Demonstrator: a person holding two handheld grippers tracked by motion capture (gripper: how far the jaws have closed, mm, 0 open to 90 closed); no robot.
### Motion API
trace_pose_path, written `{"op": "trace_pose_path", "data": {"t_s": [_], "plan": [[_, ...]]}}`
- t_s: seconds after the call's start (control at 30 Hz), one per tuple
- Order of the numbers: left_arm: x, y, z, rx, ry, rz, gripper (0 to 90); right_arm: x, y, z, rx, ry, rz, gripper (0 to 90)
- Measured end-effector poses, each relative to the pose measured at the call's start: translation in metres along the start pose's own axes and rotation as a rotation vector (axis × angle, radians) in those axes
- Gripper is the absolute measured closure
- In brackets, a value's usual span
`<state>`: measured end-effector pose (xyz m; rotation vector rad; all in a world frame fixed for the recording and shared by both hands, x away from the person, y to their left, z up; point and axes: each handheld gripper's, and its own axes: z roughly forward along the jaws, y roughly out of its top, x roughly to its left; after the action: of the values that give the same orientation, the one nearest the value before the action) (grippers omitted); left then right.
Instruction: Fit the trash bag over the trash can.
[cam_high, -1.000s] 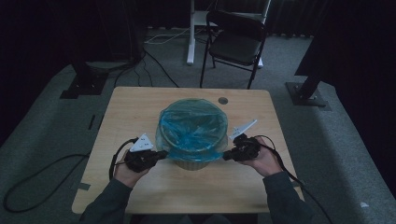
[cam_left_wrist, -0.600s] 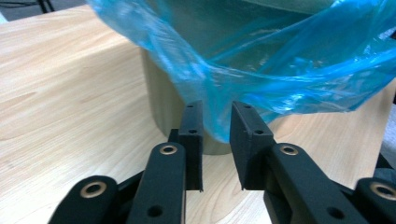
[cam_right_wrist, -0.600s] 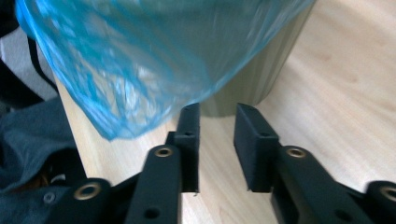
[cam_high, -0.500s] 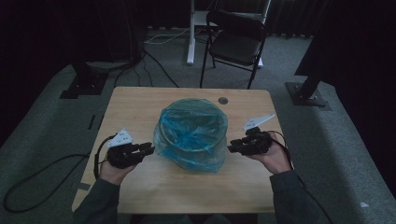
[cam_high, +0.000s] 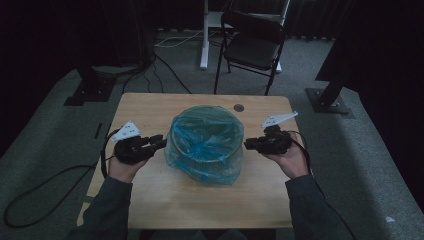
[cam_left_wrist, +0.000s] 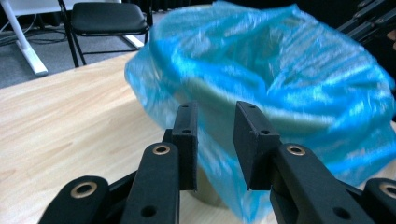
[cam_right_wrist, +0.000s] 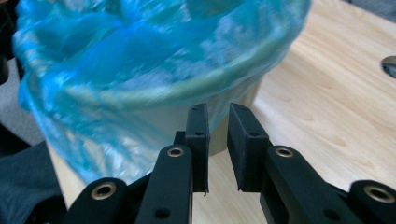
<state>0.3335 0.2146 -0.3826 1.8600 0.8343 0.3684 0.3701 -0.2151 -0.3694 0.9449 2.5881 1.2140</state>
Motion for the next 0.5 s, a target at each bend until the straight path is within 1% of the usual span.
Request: {"op": "trace_pose_path", "data": {"t_s": [0.03,0.07,0.1,0.13,0.17,0.23,0.33,0.43,0.5], "plan": [[0.0,0.004,0.003,0.0,0.0,-0.002,70.5,-0.001,0.001,0.0,-0.004,-0.005,0.005,77.9],[0.001,0.008,0.007,0.006,-0.002,-0.003,70.4,-0.005,0.003,0.0,-0.022,-0.021,0.017,76.1],[0.001,0.01,0.009,0.006,-0.002,-0.003,70.1,-0.006,0.004,0.0,-0.031,-0.026,0.023,75.0],[0.001,0.012,0.012,0.005,-0.006,-0.001,69.6,-0.007,0.005,-0.001,-0.044,-0.034,0.031,74.2],[0.001,0.012,0.012,0.005,-0.006,-0.001,68.7,-0.007,0.005,-0.001,-0.044,-0.034,0.031,74.2],[0.001,0.018,0.018,0.01,-0.007,-0.001,67.5,-0.011,0.01,-0.001,-0.084,-0.043,0.052,73.0],[0.002,0.021,0.025,0.02,-0.001,0.004,67.0,-0.013,0.014,-0.001,-0.103,-0.061,0.059,71.7],[0.005,0.023,0.031,0.026,0.005,-0.006,66.9,-0.014,0.019,0.0,-0.125,-0.065,0.068,70.1],[0.009,0.024,0.035,0.023,0.006,-0.024,67.0,-0.015,0.021,0.001,-0.139,-0.063,0.068,68.6]]}}
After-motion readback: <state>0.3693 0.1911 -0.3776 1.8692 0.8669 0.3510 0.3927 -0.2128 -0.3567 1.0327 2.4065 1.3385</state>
